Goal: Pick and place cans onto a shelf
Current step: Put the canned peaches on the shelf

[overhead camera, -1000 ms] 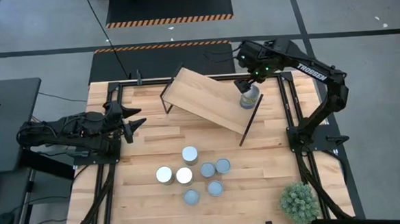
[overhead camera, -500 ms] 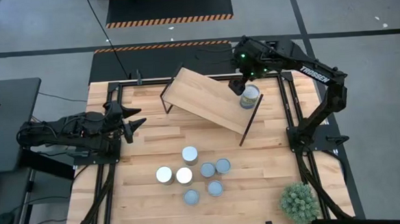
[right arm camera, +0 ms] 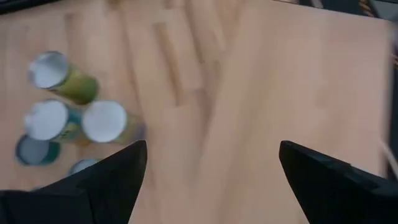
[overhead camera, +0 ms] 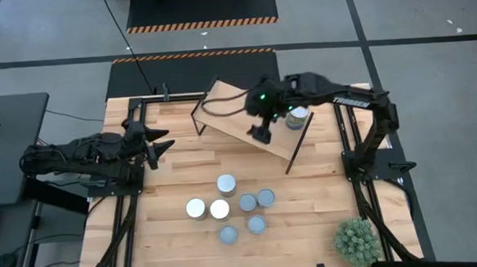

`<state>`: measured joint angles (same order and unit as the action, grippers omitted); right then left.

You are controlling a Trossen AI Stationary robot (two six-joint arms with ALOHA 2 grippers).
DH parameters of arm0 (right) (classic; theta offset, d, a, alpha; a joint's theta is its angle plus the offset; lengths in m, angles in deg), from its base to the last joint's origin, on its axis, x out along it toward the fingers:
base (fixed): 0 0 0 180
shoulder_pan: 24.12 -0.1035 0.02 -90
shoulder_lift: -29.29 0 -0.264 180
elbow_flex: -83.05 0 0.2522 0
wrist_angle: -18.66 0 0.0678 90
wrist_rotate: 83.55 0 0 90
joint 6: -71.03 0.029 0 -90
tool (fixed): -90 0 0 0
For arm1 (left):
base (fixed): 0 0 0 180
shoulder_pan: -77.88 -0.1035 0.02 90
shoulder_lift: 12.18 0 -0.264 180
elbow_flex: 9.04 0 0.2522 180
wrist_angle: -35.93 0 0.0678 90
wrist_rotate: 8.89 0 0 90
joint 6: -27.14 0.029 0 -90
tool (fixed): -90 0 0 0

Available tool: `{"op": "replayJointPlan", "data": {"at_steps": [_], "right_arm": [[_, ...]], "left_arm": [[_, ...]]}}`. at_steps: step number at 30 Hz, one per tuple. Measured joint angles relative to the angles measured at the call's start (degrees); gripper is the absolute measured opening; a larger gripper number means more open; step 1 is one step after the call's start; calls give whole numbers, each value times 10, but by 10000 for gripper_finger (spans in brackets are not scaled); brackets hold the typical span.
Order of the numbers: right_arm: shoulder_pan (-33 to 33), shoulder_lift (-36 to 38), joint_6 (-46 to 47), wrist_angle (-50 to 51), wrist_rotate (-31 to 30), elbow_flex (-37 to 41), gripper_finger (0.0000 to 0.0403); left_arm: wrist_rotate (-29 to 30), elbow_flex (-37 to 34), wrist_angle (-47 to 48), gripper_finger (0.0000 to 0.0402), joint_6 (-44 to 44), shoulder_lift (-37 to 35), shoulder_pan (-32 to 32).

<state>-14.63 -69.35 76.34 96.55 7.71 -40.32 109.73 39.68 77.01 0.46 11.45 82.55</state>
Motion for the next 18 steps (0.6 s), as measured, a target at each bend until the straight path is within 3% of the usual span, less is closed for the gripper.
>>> {"op": "replayJointPlan", "data": {"at_steps": [8, 18], "right_arm": [[-64, -57, 20, -62, 29, 0, 373], [-119, -88, 96, -111, -17, -19, 373]], "left_arm": [[-49, 53, 27, 247, 21, 33, 0], [-168, 79, 78, 247, 10, 40, 0]]}}
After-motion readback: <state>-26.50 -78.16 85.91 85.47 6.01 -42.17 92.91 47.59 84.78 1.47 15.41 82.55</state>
